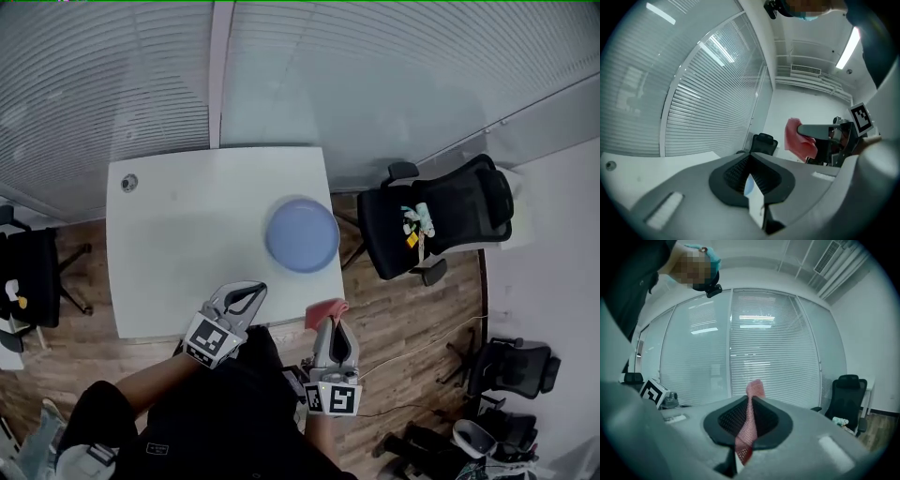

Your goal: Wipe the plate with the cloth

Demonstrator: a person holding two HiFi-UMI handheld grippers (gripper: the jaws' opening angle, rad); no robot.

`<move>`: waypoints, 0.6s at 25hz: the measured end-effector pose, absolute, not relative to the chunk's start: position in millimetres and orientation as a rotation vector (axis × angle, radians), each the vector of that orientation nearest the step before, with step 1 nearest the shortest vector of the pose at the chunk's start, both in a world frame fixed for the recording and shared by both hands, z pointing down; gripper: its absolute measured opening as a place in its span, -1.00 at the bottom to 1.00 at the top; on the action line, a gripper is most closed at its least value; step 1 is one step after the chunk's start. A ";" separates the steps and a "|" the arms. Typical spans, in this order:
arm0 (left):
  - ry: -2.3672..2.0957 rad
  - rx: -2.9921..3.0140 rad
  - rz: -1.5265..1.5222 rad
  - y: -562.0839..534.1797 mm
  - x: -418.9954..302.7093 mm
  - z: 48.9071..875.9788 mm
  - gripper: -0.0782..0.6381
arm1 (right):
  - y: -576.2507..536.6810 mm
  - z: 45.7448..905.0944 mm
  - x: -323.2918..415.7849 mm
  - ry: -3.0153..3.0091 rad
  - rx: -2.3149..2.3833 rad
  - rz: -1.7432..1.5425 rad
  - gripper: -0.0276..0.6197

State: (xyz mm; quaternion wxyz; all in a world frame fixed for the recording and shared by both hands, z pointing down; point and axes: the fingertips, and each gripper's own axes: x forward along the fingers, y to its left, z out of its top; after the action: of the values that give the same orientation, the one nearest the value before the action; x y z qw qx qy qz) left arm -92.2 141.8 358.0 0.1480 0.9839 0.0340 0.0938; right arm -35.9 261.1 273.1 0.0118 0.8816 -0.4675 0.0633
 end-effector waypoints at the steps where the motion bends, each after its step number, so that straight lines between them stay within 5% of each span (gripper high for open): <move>1: 0.074 2.822 0.287 136.1 -88.7 362.3 -0.78 | 254.4 274.7 -28.8 -1.478 2.742 0.201 -0.85; 15: -0.374 2.658 0.501 94.7 -5.1 419.9 -0.77 | 188.3 314.3 83.4 -1.895 2.444 0.278 -0.85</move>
State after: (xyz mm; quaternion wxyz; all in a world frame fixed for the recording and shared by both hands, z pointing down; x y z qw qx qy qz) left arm -5.1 94.7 419.9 0.2042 0.9529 -0.1342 0.1795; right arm 83.4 188.3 314.3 0.0182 0.7871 -0.6101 0.0895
